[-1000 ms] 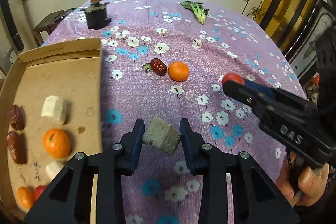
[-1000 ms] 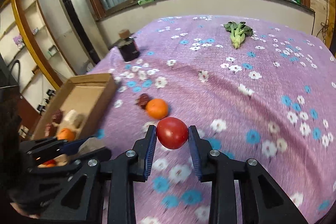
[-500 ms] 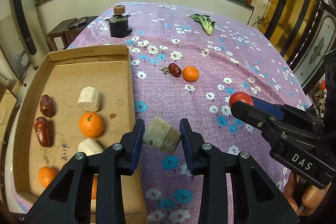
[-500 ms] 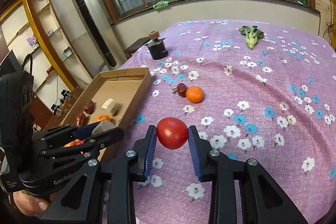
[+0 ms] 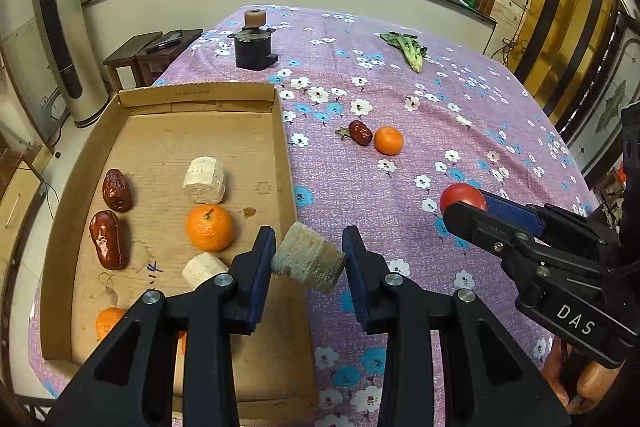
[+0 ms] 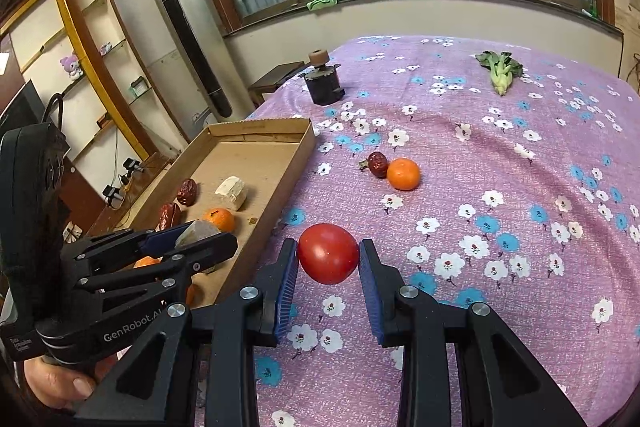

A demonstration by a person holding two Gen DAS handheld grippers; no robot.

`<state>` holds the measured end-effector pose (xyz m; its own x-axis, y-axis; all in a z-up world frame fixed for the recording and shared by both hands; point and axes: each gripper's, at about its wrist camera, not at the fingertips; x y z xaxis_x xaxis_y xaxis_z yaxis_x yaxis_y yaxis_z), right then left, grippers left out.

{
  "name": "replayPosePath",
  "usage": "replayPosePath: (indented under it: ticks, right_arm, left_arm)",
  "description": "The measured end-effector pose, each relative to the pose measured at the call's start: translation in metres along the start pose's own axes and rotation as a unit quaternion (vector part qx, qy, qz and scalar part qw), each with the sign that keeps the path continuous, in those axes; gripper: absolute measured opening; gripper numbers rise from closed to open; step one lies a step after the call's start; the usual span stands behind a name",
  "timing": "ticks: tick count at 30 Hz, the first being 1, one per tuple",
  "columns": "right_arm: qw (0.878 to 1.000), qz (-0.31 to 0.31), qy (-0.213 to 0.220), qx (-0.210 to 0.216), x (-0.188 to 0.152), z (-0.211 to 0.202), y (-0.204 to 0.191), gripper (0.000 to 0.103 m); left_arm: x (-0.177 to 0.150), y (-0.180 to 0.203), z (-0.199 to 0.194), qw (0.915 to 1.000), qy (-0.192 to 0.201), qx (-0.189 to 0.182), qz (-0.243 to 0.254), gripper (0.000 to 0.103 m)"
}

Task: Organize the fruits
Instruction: 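Carry the cylinder over the tray while the right tool carries the tomato there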

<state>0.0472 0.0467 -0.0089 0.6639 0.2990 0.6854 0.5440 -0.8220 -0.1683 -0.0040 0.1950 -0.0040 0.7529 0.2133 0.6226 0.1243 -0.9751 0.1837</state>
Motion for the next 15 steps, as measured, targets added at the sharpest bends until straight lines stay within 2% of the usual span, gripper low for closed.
replayPosePath:
  ticks: [15]
  right_arm:
    - [1.0,-0.005,-0.008,0.002,-0.001,0.009,-0.007,0.031]
  left_arm:
    - [-0.003,-0.015,-0.001,0.9999,0.002,0.004,-0.015,0.032]
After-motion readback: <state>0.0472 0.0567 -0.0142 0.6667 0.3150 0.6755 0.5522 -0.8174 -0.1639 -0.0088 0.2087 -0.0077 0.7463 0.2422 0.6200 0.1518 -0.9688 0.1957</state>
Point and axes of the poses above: each gripper's, at about its wrist camera, not at the fingertips, and z roughly the way its jaws point, y to its right, x to its top, and after that the axes turned 5 degrees about -x, right-handed
